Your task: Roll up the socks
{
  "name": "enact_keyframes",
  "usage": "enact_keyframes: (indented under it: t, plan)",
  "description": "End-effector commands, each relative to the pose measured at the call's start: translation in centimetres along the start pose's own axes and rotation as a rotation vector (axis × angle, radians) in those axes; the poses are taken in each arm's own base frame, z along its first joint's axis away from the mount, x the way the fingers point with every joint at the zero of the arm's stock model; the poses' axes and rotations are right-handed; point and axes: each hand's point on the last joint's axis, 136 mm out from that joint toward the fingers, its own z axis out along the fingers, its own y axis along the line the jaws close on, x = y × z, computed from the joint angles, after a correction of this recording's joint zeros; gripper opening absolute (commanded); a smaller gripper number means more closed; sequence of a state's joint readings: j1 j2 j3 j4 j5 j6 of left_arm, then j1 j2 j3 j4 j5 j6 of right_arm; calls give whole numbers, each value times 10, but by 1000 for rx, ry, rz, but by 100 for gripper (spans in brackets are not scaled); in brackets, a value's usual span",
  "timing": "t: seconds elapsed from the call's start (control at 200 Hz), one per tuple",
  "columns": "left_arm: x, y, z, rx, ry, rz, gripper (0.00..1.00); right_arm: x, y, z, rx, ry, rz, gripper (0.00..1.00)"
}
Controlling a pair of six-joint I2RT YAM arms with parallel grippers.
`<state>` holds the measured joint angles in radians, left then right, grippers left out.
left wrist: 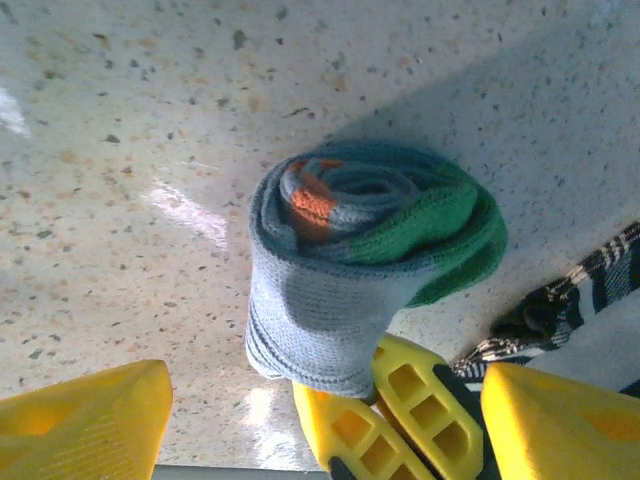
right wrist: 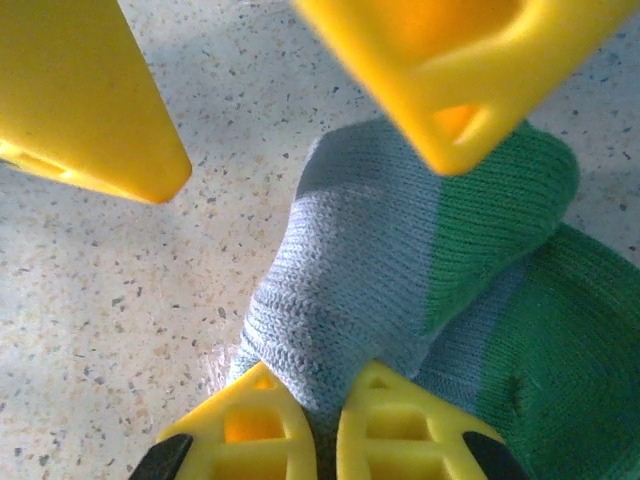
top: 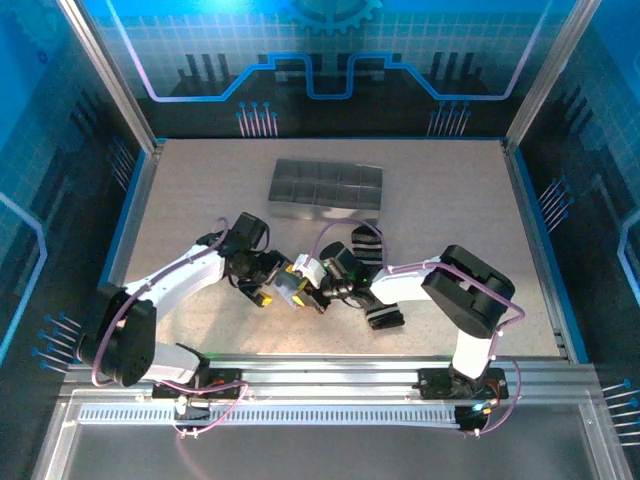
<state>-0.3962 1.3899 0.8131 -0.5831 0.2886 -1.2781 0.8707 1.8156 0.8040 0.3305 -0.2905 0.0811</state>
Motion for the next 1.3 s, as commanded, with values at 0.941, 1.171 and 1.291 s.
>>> enact_keyframes:
  t: [0.941, 1.171, 1.291]
  plan:
    - [10, 108, 35, -440, -8, -1, 5, -2, 16, -58, 383, -41, -323, 58]
    - [13, 97, 40, -419, 2, -62, 4, -15, 47, -32, 370, -39, -417, 60]
    - [14, 92, 45, -421, 14, -64, 4, -20, 49, -20, 364, -37, -403, 60]
